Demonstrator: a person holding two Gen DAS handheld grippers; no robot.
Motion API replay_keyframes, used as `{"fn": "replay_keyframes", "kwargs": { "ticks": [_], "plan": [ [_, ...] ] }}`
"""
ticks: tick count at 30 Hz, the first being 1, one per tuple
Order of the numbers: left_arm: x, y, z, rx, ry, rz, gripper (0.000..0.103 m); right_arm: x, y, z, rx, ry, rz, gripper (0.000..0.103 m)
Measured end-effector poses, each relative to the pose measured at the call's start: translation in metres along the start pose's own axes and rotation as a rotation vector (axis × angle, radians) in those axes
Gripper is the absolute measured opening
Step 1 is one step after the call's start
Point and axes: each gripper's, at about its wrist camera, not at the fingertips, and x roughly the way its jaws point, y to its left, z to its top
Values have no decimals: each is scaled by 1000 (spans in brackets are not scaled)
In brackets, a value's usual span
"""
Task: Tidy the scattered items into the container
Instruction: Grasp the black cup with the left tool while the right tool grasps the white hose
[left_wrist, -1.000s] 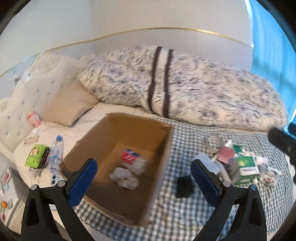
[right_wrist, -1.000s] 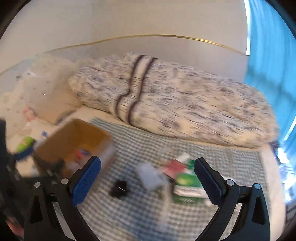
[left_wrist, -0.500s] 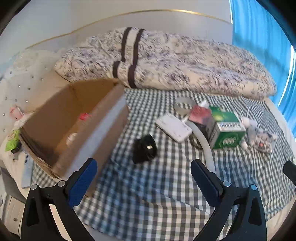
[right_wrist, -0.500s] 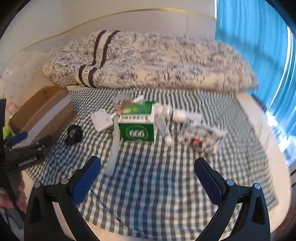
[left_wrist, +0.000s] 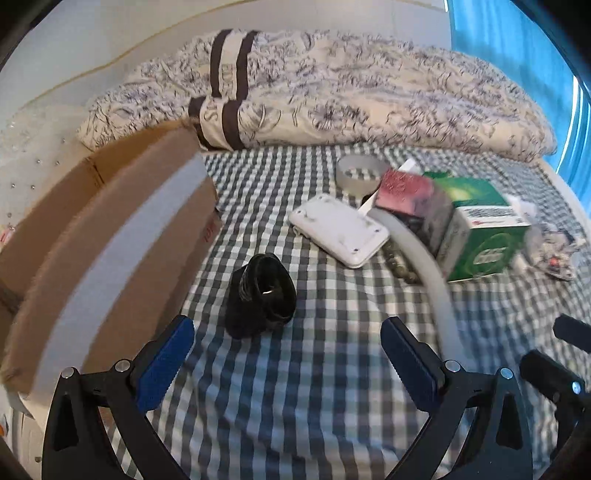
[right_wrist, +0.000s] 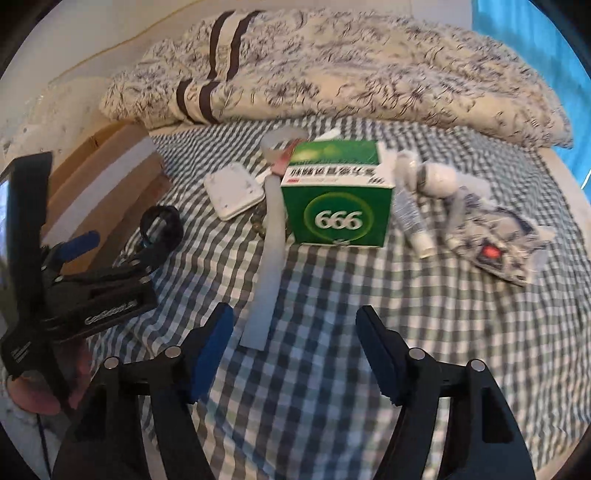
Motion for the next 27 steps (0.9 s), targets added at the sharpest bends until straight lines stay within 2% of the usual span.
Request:
{"fn": "replay_keyframes", "kwargs": {
  "ticks": [3, 8, 11, 13, 14, 15, 16, 19, 24, 26, 27],
  "plan": [
    [23, 6, 3, -21, 33, 15, 103, 16, 1, 1, 3, 24, 7, 69],
    [55, 13, 6, -51, 74, -31, 103, 39, 6, 3, -7, 57, 8, 69],
    [65, 13, 7, -36, 107, -48, 94, 47, 10, 5, -23, 68, 2, 69],
    [70, 19, 6, -63, 117, -52, 93, 51, 14, 8, -33, 70, -6, 69],
    [71, 22, 7, -83, 120, -58, 86, 54, 15, 9, -36, 71, -8, 69],
    [74, 27, 7, -105, 130, -72, 67, 56, 17, 11, -38, 73, -9, 69],
    [77, 30, 6, -122, 143, -83, 61, 58, 18, 12, -40, 76, -8, 69],
    [75, 37, 7, -137, 137, -110, 61, 65, 22, 17, -46, 83, -17, 69],
    [60, 38, 8, -133, 115, -92, 61, 79, 22, 25, -23, 102, -13, 69],
    [56, 36, 10, -132, 105, -85, 61, 90, 20, 28, -8, 125, -27, 58],
    [52, 34, 10, -132, 98, -83, 61, 94, 19, 30, 0, 129, -35, 57]
  ]
}}
